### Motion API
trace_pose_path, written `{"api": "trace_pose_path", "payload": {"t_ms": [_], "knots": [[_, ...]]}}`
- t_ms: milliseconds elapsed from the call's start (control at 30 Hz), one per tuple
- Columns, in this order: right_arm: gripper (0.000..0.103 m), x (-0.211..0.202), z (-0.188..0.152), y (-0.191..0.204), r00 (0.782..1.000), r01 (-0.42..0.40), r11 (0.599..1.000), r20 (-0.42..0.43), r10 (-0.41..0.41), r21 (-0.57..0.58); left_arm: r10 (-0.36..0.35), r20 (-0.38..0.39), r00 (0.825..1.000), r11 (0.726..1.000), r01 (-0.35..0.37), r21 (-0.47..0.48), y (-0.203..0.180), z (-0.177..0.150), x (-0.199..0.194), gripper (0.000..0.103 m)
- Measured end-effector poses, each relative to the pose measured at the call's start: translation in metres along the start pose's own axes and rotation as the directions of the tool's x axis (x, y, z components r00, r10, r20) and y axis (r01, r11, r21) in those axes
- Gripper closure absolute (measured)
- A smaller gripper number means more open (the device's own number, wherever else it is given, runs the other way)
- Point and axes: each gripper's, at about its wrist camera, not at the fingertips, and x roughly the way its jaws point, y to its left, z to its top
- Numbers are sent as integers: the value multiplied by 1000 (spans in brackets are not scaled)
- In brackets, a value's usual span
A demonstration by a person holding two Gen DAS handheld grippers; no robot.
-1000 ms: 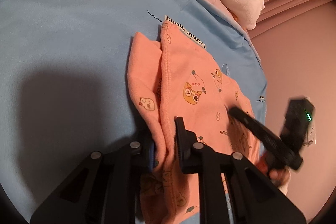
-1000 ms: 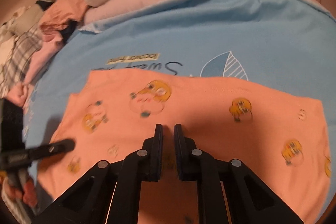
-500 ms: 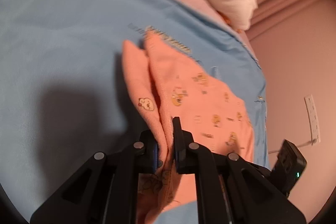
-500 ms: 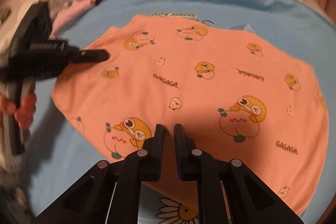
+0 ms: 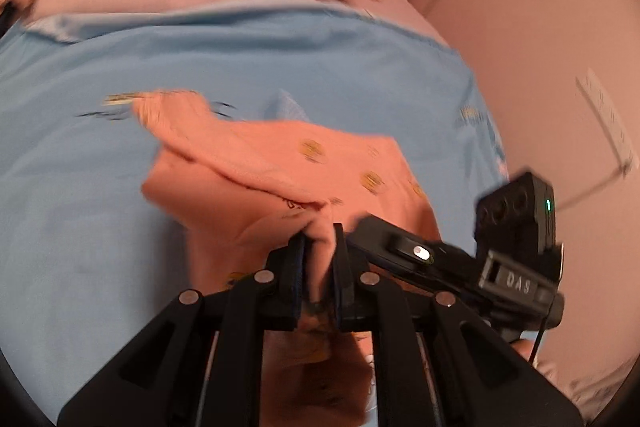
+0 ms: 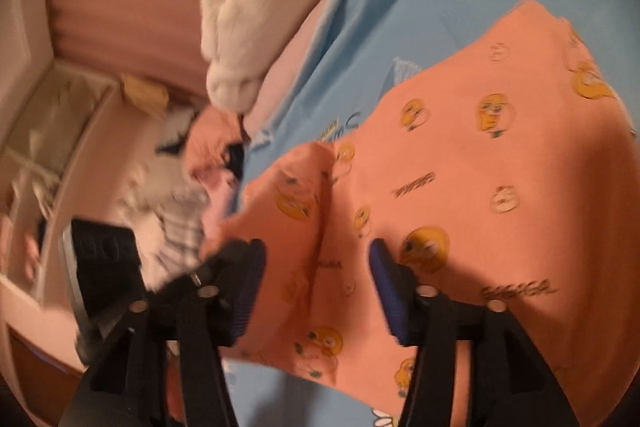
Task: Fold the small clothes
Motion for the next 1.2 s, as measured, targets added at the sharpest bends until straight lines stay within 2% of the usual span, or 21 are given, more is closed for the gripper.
{"api": "trace_pose_path", "payload": {"t_ms": [33,100,133,233,300,367,433,500,667,700,767,833,900,967,1067,1167,1200], "knots": [[44,-3,-1,-4,1000,-13,1000,1,13,17,8,-26,1000,1000,-8,13,-7,-2,12,92],[41,-9,1,-16,999,-46,997,7,46,68,-72,-87,994,997,73,6,-12,-7,32,92],[40,-10,1,-20,998,-58,995,2,58,87,-96,-107,990,995,96,-1,-12,-11,38,87],[40,-8,6,-30,997,-66,990,-38,71,127,-86,-141,986,995,92,35,-9,-23,44,89],[40,-11,8,-29,997,-44,993,-61,51,112,-98,-142,985,994,104,29,0,-29,37,89],[41,-9,6,-23,997,2,998,-77,3,70,-107,-127,986,993,111,26,14,-37,22,89],[41,-4,7,-19,994,61,998,-91,-58,30,-109,-99,989,994,111,15,32,-47,3,81],[41,2,7,-15,987,123,992,-103,-124,-12,-77,-69,995,997,77,-4,46,-55,-11,75],[41,23,11,0,960,252,959,-94,-265,-128,-17,-32,999,997,15,-76,83,-76,-36,70],[43,26,12,3,957,264,953,-86,-278,-147,-19,-32,999,995,16,-97,89,-80,-36,69],[54,31,10,11,953,277,942,-67,-294,-192,-25,-31,999,991,20,-134,95,-88,-36,69],[58,35,7,16,958,260,937,-60,-281,-231,-40,-34,999,987,34,-159,101,-95,-35,69],[63,42,8,17,951,282,923,-51,-305,-262,-52,-35,998,983,45,-179,105,-99,-34,68],[82,50,11,11,940,312,912,-50,-337,-267,-56,-33,998,980,48,-193,105,-99,-32,65],[90,47,14,10,941,316,911,-33,-336,-266,-54,-32,998,979,47,-197,105,-98,-33,61],[92,40,13,25,946,309,902,0,-324,-302,-53,-38,998,978,44,-202,104,-97,-32,55],[92,35,13,29,950,301,902,15,-312,-310,-55,-36,998,978,47,-203,103,-97,-32,51]]}}
